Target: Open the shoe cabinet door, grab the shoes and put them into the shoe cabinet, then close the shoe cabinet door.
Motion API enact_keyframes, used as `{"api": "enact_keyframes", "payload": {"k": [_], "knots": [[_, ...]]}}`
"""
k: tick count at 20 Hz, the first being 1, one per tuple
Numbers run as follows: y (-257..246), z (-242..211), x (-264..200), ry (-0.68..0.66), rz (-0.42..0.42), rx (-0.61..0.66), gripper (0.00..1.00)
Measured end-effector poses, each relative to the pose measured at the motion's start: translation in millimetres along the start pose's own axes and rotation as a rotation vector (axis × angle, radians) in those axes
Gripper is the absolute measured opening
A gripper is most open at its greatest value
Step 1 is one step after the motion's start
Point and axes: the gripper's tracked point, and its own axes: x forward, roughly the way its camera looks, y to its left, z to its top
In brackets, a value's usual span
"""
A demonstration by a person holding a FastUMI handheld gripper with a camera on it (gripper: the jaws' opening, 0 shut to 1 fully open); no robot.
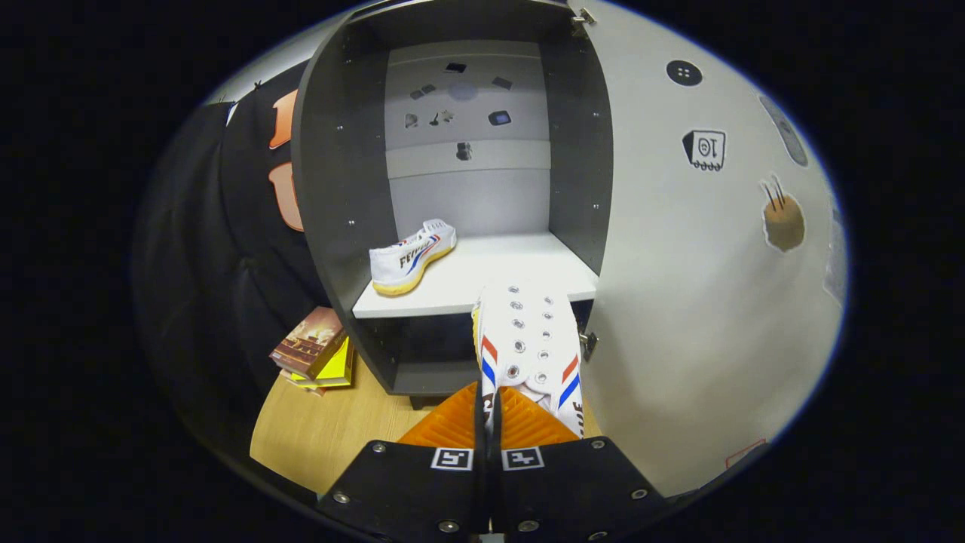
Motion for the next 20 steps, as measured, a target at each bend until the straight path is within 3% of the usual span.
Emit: {"api": "enact_keyframes", "payload": {"k": [9, 20], "knots": [[31.3, 95.2, 45.3, -0.091, 0.027, -0.092, 0.0], [18.8, 133.3, 165.3, -0.015, -0.048, -0.168, 0.0]]}}
